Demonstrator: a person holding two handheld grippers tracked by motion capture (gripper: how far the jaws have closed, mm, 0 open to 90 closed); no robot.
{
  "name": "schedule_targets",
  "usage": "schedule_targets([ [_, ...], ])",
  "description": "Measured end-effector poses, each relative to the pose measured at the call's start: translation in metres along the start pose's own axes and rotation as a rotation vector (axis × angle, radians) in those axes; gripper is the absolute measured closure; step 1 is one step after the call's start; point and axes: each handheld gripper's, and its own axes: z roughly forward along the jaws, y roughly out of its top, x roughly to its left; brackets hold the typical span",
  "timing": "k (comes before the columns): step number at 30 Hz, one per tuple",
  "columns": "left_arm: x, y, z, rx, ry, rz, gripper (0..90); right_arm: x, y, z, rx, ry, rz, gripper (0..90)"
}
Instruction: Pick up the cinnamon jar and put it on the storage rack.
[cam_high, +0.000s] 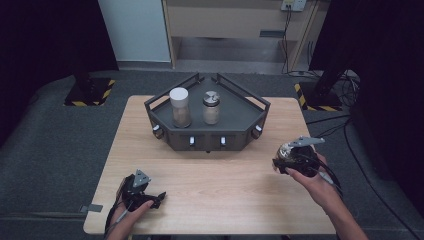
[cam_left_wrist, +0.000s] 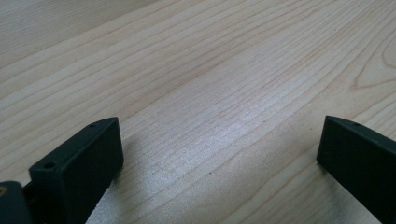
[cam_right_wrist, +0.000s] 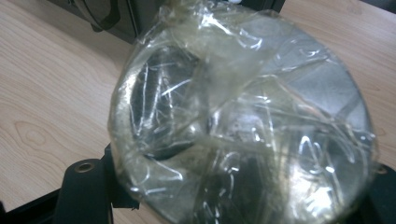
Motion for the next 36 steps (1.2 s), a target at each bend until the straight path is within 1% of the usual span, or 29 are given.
schedule_targets([
  [17,0.000,0.000,0.000,0.000,0.000,0.000,0.0,0.003,0.023,-0.002,-0.013,0.003,-0.025,31.1],
  [36,0.000,0.000,0.000,0.000,0.000,0.000,0.0,0.000,0.051,-0.007,-0.029,0.002,-0.042,31.1],
])
